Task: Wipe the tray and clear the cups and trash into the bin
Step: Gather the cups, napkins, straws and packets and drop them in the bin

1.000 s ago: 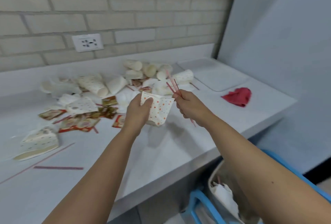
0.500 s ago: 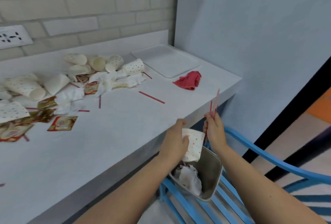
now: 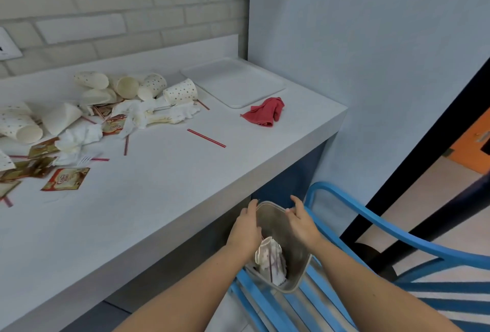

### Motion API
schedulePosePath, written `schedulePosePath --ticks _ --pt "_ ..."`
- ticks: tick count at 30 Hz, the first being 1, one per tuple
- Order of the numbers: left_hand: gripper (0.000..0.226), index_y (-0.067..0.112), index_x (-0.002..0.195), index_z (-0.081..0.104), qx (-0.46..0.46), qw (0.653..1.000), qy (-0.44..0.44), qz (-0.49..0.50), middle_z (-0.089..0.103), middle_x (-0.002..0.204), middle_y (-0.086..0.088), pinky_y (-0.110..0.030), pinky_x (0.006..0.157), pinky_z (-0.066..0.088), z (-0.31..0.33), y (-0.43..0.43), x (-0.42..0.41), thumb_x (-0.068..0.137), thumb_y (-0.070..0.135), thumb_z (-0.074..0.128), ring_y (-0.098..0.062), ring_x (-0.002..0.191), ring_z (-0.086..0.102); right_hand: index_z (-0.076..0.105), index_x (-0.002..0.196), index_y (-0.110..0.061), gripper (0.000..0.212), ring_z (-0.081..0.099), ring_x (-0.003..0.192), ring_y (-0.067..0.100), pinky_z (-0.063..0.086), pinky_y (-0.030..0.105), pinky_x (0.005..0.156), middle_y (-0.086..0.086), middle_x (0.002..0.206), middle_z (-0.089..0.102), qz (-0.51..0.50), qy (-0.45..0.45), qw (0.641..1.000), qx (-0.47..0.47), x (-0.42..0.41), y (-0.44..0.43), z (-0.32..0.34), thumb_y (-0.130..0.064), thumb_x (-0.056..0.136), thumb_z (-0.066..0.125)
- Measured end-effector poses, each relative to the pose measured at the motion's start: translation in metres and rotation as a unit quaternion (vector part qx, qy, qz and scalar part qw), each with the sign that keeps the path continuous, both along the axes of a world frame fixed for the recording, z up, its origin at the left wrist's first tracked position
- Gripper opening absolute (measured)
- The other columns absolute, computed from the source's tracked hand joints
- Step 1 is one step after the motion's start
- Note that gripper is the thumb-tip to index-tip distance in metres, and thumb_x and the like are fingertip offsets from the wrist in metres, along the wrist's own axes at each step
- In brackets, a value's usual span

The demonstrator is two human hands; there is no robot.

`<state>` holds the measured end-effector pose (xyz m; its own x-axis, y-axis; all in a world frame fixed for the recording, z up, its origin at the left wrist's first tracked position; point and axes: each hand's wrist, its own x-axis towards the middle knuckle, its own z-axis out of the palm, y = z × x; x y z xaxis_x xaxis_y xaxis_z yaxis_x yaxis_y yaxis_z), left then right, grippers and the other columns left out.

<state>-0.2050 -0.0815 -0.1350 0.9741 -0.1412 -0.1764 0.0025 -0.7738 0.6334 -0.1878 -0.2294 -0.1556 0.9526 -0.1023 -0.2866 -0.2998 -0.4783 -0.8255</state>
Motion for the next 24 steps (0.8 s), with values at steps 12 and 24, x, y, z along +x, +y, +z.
schedulePosePath --ticks 12,24 --pt "0.024 0.009 0.117 0.055 -0.126 0.963 -0.232 0.049 0.066 0.095 -0.004 0.001 0.067 0.039 0.048 0.033 -0.004 0.096 0.012 0.043 -0.004 0.077 0.057 0.063 0.096 -0.012 0.020 0.061 0.064 0.015 0.049 0.023 0.061 0.002 0.072 0.064 0.318 0.022 0.936 -0.149 0.030 0.057 0.080 -0.011 0.093 0.043" --pt "0.018 0.006 0.099 0.062 -0.020 0.952 -0.256 0.167 0.062 0.101 -0.006 -0.022 0.080 0.044 0.093 0.198 -0.020 0.091 0.002 0.047 -0.013 0.086 0.053 0.064 0.095 -0.011 0.022 0.051 0.056 0.011 0.041 0.020 0.058 0.000 0.067 0.058 0.473 -0.030 0.847 -0.241 0.034 0.198 0.164 -0.024 0.097 0.048"
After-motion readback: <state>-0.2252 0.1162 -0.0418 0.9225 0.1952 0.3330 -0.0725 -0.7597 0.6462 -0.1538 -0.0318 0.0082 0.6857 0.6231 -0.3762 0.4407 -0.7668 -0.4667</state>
